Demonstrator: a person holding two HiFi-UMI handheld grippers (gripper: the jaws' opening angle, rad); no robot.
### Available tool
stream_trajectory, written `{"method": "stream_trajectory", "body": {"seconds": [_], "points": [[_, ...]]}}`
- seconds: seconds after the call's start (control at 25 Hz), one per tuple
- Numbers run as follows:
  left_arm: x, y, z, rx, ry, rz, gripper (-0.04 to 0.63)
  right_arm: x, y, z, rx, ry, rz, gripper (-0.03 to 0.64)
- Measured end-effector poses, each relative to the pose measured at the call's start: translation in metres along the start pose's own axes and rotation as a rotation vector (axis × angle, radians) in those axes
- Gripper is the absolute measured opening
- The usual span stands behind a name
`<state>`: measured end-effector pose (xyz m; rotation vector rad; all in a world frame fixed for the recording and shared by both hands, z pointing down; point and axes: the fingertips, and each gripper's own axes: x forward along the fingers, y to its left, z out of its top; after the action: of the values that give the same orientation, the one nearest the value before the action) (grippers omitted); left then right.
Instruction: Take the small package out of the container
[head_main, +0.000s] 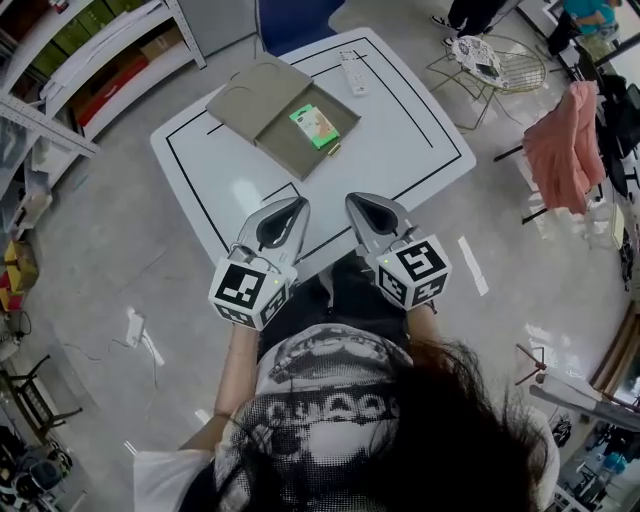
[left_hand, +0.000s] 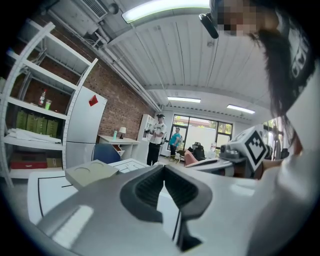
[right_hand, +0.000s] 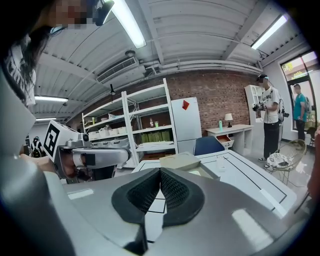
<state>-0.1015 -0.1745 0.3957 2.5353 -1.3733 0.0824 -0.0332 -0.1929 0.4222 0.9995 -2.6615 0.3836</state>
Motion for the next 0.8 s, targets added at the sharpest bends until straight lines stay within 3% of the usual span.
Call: {"method": "stream_trajectory", "body": {"seconds": [0.36,0.8], "points": [[0.019,0.022,0.005,-0.013,-0.011,0.094,0.000,0.047,-0.035,0.001,-0.029,0.041,0.078,-0.003],[0.037,0.046,0.017,-0.034,-0.039,0.267,0.000,0.141,-0.101,-0.018,-0.126,0.190,0.156,0.039]]}}
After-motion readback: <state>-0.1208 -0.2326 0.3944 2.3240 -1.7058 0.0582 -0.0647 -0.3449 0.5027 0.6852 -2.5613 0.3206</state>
